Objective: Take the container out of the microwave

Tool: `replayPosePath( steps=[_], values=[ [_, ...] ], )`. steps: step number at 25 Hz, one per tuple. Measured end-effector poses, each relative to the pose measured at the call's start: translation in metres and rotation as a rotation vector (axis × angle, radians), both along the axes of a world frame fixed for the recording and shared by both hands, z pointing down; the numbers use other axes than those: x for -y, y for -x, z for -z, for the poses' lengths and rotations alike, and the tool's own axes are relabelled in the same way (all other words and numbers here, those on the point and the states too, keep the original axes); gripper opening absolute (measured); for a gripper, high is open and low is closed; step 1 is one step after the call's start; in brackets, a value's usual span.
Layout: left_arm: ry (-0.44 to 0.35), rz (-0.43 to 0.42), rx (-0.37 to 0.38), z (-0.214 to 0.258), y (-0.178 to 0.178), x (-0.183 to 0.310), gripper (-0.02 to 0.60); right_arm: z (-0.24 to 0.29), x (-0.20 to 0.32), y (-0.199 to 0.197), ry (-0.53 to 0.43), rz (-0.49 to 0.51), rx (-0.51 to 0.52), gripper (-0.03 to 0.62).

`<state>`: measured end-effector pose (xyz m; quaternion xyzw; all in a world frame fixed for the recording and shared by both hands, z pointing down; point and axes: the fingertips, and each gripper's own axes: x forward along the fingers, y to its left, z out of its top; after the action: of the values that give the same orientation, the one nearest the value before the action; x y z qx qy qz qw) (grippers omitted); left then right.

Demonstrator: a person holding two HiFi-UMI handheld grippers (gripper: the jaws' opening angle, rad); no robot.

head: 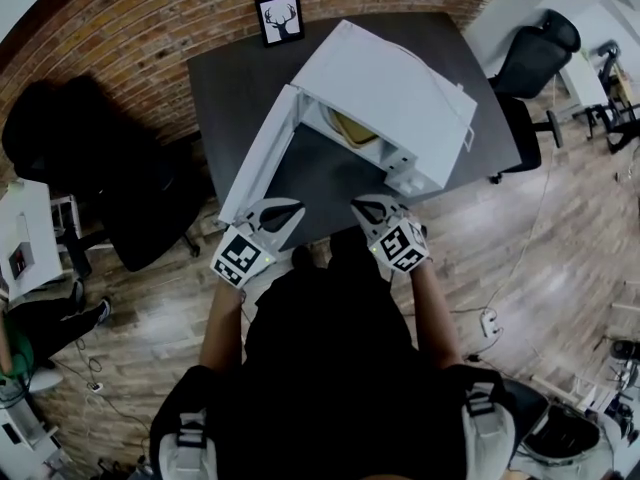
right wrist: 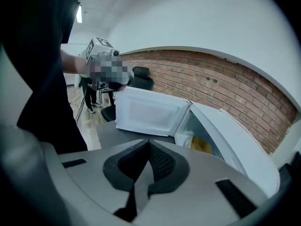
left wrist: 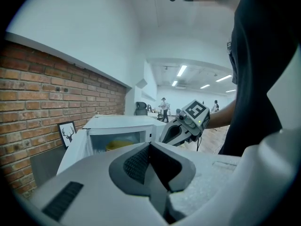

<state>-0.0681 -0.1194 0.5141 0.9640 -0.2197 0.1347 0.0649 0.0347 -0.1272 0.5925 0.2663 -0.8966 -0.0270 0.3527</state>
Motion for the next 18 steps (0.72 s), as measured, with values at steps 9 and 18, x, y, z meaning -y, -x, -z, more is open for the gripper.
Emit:
replayPosePath(
  steps=[9, 18],
  values=[
    [-0.010, 0.027, 0.007, 0.004, -0.009, 0.026, 0.002, -0.013, 0.036, -0.007, -0.013, 0.019, -0.028, -0.002],
    [0.024, 0.052, 0.027, 0.003, -0.011, 0.048, 0.003, -0.035, 0.070, -0.004, -0.015, 0.022, -0.069, -0.002]
  ],
)
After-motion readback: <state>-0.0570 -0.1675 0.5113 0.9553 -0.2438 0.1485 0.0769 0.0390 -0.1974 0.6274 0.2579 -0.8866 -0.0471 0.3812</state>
